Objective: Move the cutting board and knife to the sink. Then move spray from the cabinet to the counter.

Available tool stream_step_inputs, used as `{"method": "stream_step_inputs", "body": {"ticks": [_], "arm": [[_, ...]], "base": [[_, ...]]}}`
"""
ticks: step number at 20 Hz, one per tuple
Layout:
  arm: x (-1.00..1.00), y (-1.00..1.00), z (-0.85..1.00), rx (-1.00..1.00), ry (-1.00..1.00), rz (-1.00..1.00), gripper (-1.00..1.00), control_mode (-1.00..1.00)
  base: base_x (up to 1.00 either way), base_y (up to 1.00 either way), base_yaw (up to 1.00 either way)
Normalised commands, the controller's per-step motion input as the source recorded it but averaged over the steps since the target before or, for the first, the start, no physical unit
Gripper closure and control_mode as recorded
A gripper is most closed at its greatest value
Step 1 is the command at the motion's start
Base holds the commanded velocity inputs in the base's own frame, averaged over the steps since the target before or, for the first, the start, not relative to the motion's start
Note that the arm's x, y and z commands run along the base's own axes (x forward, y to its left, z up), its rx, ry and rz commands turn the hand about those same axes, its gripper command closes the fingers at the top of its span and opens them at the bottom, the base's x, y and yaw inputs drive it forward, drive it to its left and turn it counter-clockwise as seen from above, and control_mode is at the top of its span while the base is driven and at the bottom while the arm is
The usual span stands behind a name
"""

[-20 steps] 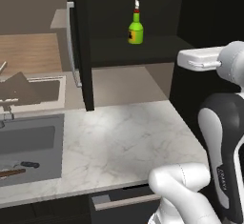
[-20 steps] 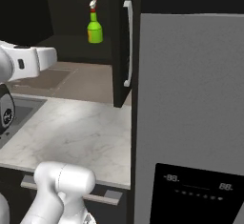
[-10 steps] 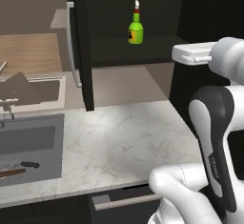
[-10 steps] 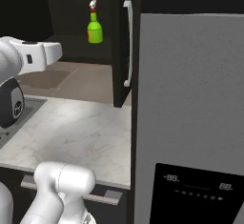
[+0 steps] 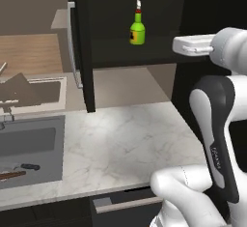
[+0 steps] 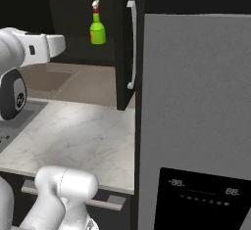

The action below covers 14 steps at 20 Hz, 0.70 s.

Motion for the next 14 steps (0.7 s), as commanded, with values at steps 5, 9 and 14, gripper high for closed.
{"method": "stream_step_inputs", "body": {"ticks": [5,9,14], "arm": [[0.31,0.0,0.0,0.0,0.0,0.0,-1.0,-1.0],[0.41,0.0,0.0,0.0,-0.01,0.0,-1.0,-1.0],[0.42,0.0,0.0,0.0,-0.01,0.0,-1.0,-1.0]], "base": [[0.0,0.0,0.0],[0.0,0.0,0.0],[0.0,0.0,0.0]]}}
